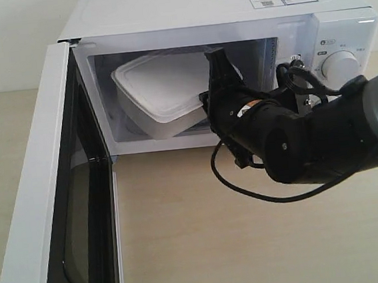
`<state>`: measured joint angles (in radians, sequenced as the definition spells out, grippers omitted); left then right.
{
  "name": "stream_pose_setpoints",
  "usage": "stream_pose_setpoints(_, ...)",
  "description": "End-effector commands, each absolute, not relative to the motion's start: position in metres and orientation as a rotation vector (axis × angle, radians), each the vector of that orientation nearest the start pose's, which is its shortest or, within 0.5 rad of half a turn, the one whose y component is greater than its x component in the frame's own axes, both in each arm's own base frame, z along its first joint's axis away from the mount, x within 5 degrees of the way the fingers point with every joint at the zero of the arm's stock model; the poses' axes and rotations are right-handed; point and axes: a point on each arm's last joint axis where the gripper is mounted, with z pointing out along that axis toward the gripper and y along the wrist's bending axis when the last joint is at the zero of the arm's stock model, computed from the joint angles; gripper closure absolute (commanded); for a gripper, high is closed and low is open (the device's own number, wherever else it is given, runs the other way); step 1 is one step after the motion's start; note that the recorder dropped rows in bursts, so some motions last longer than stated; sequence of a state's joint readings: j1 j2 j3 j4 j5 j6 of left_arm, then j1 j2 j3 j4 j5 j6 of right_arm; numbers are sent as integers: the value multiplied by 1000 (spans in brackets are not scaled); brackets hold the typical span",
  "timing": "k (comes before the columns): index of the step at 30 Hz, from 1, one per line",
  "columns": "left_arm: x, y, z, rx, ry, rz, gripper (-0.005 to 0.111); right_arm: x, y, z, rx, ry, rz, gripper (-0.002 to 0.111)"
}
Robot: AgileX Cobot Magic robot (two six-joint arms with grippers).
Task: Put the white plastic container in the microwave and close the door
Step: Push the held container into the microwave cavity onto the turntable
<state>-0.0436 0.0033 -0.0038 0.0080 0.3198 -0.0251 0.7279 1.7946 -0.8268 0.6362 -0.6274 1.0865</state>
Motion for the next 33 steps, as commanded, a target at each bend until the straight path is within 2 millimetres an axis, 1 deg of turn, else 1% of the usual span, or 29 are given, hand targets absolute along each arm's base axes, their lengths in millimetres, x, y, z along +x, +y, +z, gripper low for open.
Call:
stream_pose_setpoints(1, 54, -2, 185, 13, 1798, -45, 102, 298, 219, 190, 1113, 1729, 1168, 109)
stream_pose_setpoints(6, 54, -2, 185, 13, 1798, -45, 102, 305, 224, 188, 1106, 1722, 1154, 109)
stream_pose_setpoints(8, 54, -2, 185, 13, 1798, -45, 102, 307, 224, 183, 1123, 1723, 1127, 109)
stream_pose_setpoints(12, 54, -2, 185, 13, 1798, -45, 102, 310, 223, 181, 1114, 1678, 1118, 109)
stream_pose_setpoints(16, 54, -2, 185, 13, 1798, -45, 102, 312, 223, 182, 1104, 1677, 1116, 108)
stream_pose_setpoints(18, 54, -2, 185, 13, 1798, -45, 102, 315, 227, 184, 1100, 1688, 1122, 104)
stream_pose_setpoints(20, 54, -2, 185, 13, 1798, -45, 102, 318, 230, 186, 1087, 1690, 1124, 97)
stream_pose_setpoints(22, 54, -2, 185, 13, 1798, -45, 102, 320, 232, 188, 1074, 1682, 1128, 87)
stream_pose_setpoints(24, 54, -2, 185, 13, 1798, -45, 102, 321, 232, 187, 1078, 1672, 1125, 79)
stream_pose_setpoints(25, 54, -2, 185, 13, 1798, -45, 102, 322, 232, 185, 1078, 1666, 1120, 77)
stream_pose_setpoints(29, 54, -2, 185, 13, 1798, -45, 102, 322, 233, 181, 1082, 1681, 1111, 77)
stream_pose_setpoints(33, 54, -2, 185, 13, 1798, -45, 102, 322, 233, 180, 1079, 1692, 1111, 77)
